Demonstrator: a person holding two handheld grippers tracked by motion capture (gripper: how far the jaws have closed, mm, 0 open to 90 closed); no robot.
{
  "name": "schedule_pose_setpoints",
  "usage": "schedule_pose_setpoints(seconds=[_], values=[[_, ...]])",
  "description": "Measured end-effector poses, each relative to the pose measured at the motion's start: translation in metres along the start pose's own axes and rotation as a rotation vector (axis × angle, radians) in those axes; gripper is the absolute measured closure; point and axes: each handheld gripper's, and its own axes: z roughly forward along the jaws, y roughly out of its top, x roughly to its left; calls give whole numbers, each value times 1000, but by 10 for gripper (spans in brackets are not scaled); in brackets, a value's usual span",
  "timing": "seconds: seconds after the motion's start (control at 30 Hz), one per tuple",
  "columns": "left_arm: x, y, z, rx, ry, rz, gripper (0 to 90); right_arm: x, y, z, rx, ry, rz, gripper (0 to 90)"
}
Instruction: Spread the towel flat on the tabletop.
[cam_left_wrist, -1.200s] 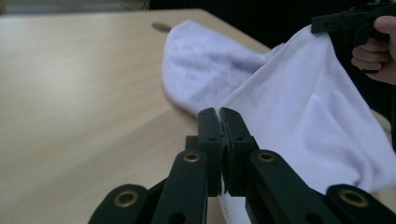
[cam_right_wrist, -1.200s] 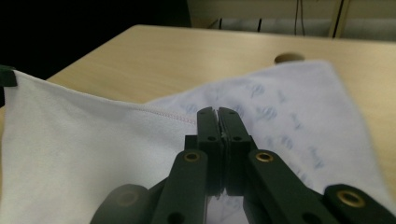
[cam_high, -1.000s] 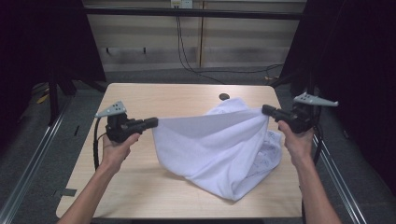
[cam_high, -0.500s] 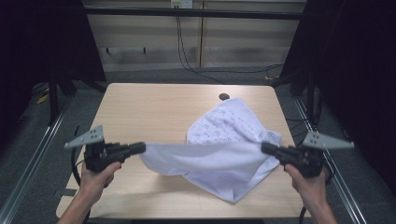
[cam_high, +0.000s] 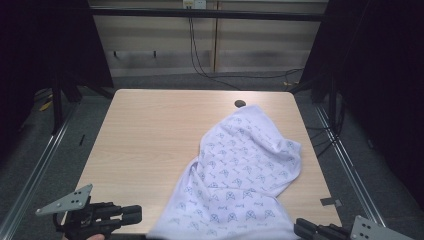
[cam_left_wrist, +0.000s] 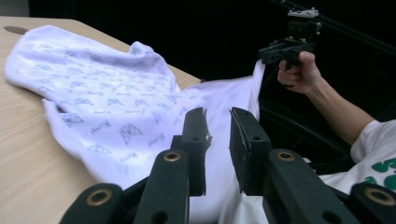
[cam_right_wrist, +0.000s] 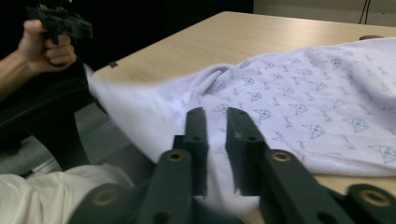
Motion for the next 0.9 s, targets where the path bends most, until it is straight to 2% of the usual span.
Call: schedule_pose_setpoints(seconds=[0.1, 0.17, 0.2, 0.23, 0.27, 0.3, 0.33, 0.37, 0.4, 0.43, 0.47, 0.5, 0.53, 0.57, 0.6, 0.63, 0.67, 0.7, 0.73, 0.77, 0.83, 0.9], values=[[22, 2, 9, 34, 75, -15, 733, -9, -2, 3, -9, -14, 11, 750], [40, 2, 24, 79, 86, -41, 735, -19, -3, 14, 14, -32, 9, 740], [52, 3, 35, 120, 120, -38, 735, -24, -4, 22, 38, -35, 12, 736], [68, 4, 49, 163, 142, -54, 737, -32, -5, 34, 69, -41, 3, 731], [80, 5, 57, 163, 155, -73, 738, -40, -5, 50, 115, -53, -11, 730], [80, 5, 57, 163, 155, -73, 738, -40, -5, 50, 115, -53, -11, 730], [91, 6, 65, 167, 161, -91, 738, -47, -5, 61, 143, -54, -21, 730], [101, 7, 75, 195, 178, -92, 735, -53, -5, 72, 165, -54, -24, 730], [120, 8, 93, 221, 217, -107, 723, -67, -4, 94, 215, -60, -27, 732], [128, 7, 102, 234, 206, -121, 720, -75, -4, 105, 231, -55, -22, 735], [133, 8, 112, 268, 220, -108, 709, -82, -5, 116, 252, -58, -19, 739], [133, 8, 112, 268, 220, -108, 693, -82, -5, 116, 252, -58, -19, 739], [140, 8, 129, 297, 221, -102, 681, -92, -9, 134, 301, -80, -23, 741], [140, 8, 129, 297, 221, -102, 667, -92, -9, 134, 301, -80, -23, 741], [143, 8, 141, 319, 204, -110, 657, -99, -15, 146, 340, -91, -11, 734], [143, 8, 141, 319, 204, -110, 646, -99, -15, 146, 340, -91, -11, 734], [144, 6, 155, 351, 219, -105, 633, -99, -20, 150, 379, -100, -27, 706], [144, 6, 155, 351, 219, -105, 624, -99, -20, 150, 379, -100, -27, 706], [145, 4, 162, 380, 238, -103, 624, -99, -22, 150, 386, -98, -18, 694], [146, 3, 164, 389, 241, -106, 600, -100, -25, 148, 392, -94, -7, 680], [147, -1, 169, 422, 257, -113, 662, -99, -29, 146, 409, -97, 3, 664], [149, -5, 171, 456, 286, -111, 823, -97, -32, 143, 412, -71, 16, 672]])
